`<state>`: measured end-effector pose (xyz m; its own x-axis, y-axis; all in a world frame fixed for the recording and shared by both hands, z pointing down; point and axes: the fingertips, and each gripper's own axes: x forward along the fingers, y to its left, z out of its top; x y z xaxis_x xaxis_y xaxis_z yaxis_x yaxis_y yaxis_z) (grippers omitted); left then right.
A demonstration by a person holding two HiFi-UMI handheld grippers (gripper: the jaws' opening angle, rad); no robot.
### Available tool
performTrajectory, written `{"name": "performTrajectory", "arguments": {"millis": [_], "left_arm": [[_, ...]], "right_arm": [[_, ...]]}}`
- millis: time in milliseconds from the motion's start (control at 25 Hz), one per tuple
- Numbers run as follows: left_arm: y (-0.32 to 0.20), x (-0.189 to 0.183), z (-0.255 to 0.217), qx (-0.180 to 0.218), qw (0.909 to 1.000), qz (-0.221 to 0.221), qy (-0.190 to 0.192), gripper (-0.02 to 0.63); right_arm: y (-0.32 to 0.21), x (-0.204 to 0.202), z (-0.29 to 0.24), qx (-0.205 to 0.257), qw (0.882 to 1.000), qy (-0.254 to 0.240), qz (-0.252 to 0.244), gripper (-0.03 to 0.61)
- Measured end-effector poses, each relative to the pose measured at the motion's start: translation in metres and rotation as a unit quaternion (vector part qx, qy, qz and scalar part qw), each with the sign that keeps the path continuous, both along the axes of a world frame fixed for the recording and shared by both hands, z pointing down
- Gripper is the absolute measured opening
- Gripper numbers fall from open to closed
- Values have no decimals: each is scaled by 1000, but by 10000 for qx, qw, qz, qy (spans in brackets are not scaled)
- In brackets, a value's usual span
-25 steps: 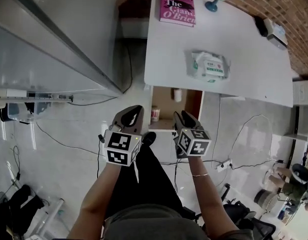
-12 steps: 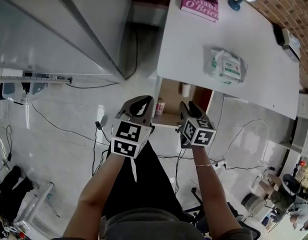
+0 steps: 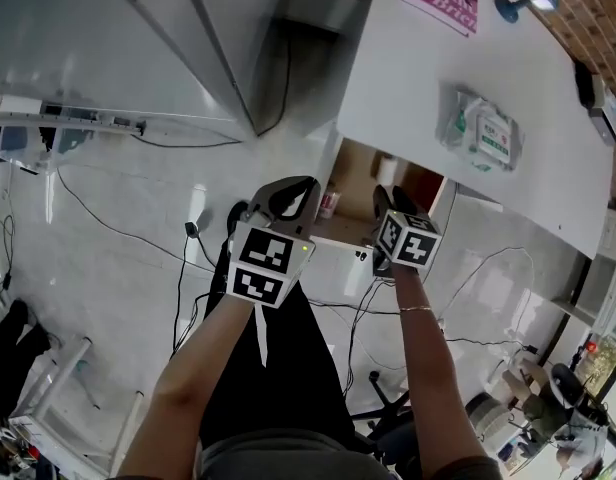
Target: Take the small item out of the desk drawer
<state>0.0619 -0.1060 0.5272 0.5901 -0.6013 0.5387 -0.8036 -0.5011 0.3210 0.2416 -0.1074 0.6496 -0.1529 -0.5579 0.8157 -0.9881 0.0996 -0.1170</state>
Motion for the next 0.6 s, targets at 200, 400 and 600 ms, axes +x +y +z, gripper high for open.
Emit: {"name": "performTrajectory", "arguments": {"millis": [200,400,600], "left_arm": [[1,0,12,-33,10000,-32,-6,28],[1,0,21,-34,10000,-81,-22,28],[1,1,28,-33,9999,-106,-17,28]], "right_arm": [[-6,8,18,-88,9996,243,-61,169],[-10,15,36,-216,9987,450,-126,179],[-17,19,51,-281,9979,573,-144,190]]}}
